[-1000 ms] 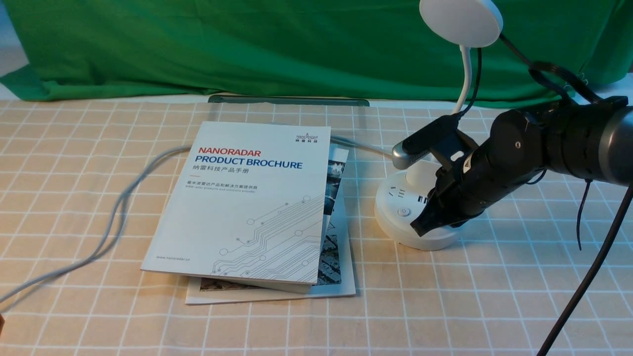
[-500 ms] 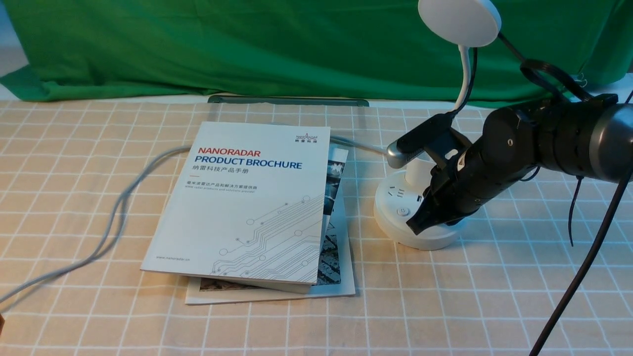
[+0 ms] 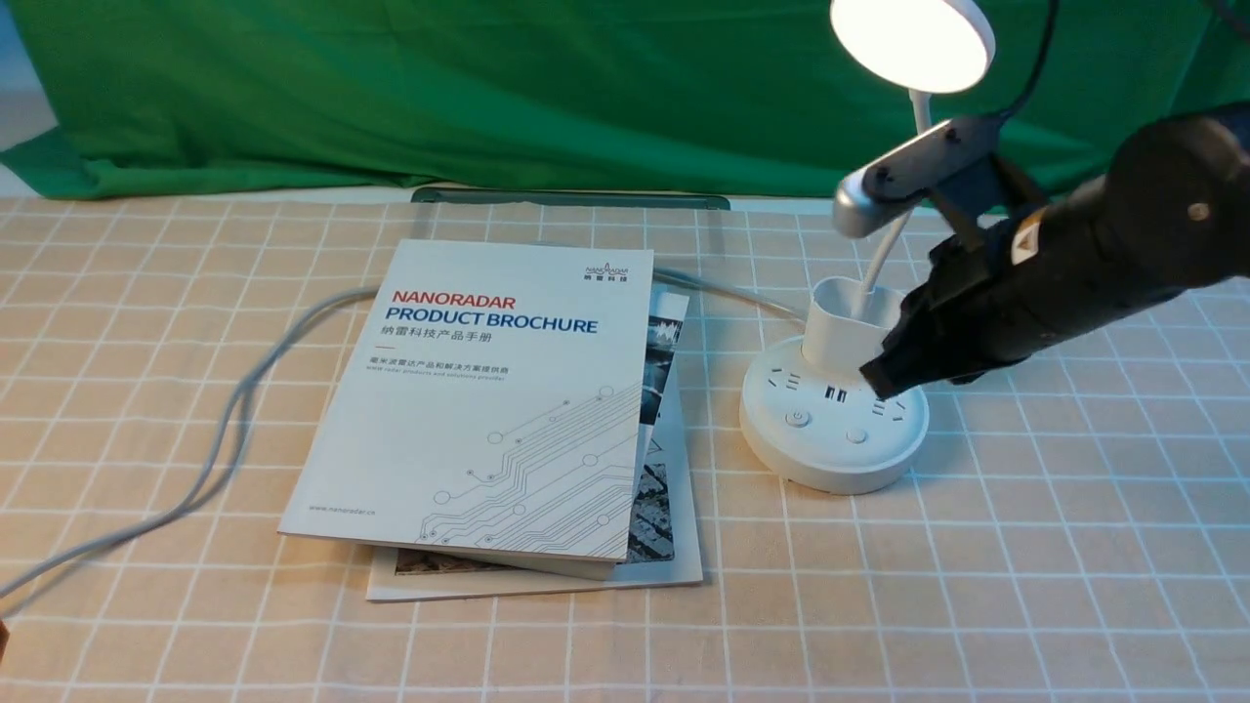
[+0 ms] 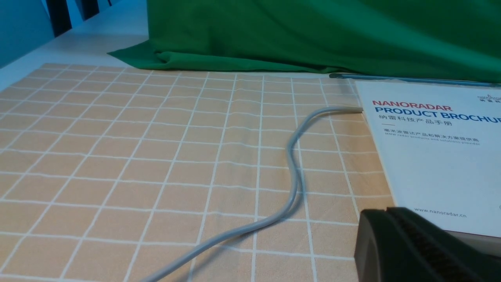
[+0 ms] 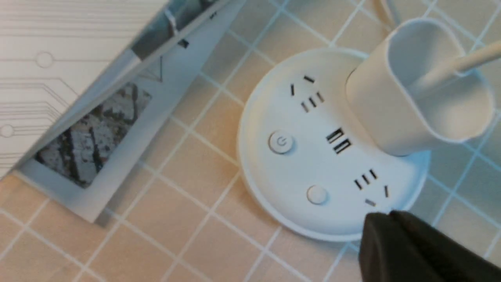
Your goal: Turn on the table lamp on the light coffee tablecloth with your hand.
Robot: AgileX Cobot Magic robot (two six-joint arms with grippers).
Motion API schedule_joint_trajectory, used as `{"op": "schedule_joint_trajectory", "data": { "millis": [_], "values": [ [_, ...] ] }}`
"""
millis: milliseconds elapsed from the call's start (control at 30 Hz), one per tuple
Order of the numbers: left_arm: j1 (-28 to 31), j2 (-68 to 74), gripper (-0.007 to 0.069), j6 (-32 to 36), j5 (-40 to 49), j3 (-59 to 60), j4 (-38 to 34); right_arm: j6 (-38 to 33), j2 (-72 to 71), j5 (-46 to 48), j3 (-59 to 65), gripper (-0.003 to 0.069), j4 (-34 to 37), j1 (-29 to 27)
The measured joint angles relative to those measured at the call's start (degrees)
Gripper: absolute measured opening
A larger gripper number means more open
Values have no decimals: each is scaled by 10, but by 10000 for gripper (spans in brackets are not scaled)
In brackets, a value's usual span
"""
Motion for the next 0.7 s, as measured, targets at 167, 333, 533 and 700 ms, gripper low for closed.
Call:
{"op": "schedule_joint_trajectory", "data": {
  "millis": [167, 333, 533, 700],
  "values": [
    [0, 0, 21, 0, 0, 0, 0, 15, -133, -21, 71, 48, 0, 0],
    [0, 0, 21, 0, 0, 0, 0, 19, -291, -78, 162, 56, 0, 0],
    [0, 0, 21, 0, 0, 0, 0, 33, -421, -68, 228, 68, 1, 0],
    [0, 0, 21, 0, 0, 0, 0, 34, -512, -72, 280, 87, 1, 0]
  ]
}}
